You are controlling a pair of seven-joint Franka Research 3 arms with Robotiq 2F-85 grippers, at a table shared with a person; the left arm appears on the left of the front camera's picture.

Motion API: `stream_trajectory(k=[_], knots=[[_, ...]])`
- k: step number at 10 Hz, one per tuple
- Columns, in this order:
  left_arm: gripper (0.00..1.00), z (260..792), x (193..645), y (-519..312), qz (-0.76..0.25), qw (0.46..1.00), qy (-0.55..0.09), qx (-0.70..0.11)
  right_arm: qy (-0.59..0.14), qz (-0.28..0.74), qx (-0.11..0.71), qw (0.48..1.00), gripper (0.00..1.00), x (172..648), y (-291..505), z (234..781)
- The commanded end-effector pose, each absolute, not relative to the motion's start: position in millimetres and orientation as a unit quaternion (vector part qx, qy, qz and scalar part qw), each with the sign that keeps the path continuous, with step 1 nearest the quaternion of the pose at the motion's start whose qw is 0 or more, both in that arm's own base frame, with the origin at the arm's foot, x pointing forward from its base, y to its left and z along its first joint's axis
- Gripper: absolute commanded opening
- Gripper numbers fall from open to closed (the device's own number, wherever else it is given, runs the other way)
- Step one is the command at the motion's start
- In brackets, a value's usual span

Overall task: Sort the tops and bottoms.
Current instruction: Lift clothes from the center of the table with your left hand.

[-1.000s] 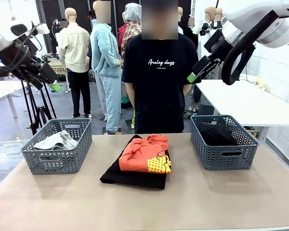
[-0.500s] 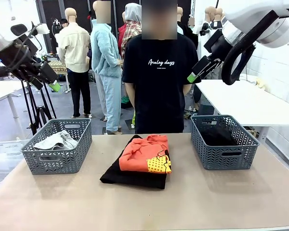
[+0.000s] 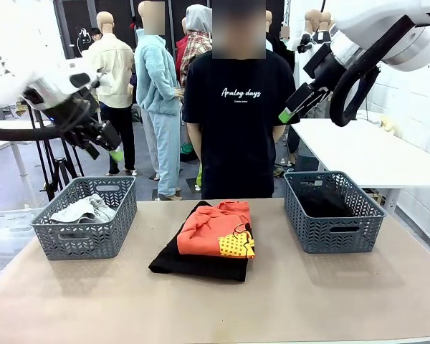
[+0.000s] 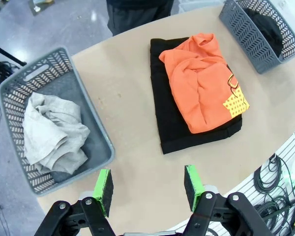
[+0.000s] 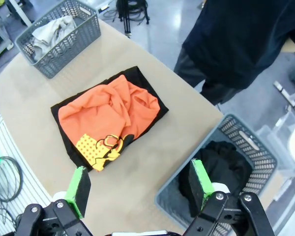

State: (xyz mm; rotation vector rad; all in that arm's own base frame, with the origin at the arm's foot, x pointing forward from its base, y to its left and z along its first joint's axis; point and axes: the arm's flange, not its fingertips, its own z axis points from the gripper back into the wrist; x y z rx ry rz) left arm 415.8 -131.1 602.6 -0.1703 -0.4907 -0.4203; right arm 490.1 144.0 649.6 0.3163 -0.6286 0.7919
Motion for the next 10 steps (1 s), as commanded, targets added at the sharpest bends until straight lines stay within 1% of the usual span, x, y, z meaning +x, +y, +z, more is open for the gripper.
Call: stream_trajectory(k=[1,2,5,6,7,9,10], knots=[[0.76,612.1,422.6,-112.0,-0.204,0.954,-0.214,-0.052,-0.299,0.377,0.151,0.863,1.00,489.5,143.9,648.6],[0.76,602.6,415.8,-131.1,-0.206,0.945,-0.241,-0.084,-0.299,0.377,0.151,0.863,1.00,489.5,143.9,648.6],[0.76,599.3,420.2,-128.8,-0.207,0.947,-0.232,-0.076,-0.299,0.377,0.151,0.863,1.00,489.5,143.9,648.6],[0.76,583.9,429.9,-154.0,-0.233,0.945,-0.215,-0.080,-0.299,0.377,0.151,0.863,1.00,489.5,143.9,648.6],[0.76,570.6,444.6,-183.8,-0.261,0.936,-0.218,-0.090,-0.299,0.377,0.151,0.863,1.00,489.5,143.9,648.6],[0.76,550.9,472.1,-231.3,-0.259,0.927,-0.243,-0.122,-0.299,0.377,0.151,0.863,1.00,489.5,143.9,648.6],[0.76,538.6,481.2,-247.1,-0.267,0.927,-0.237,-0.116,-0.299,0.377,0.151,0.863,1.00,489.5,143.9,648.6]])
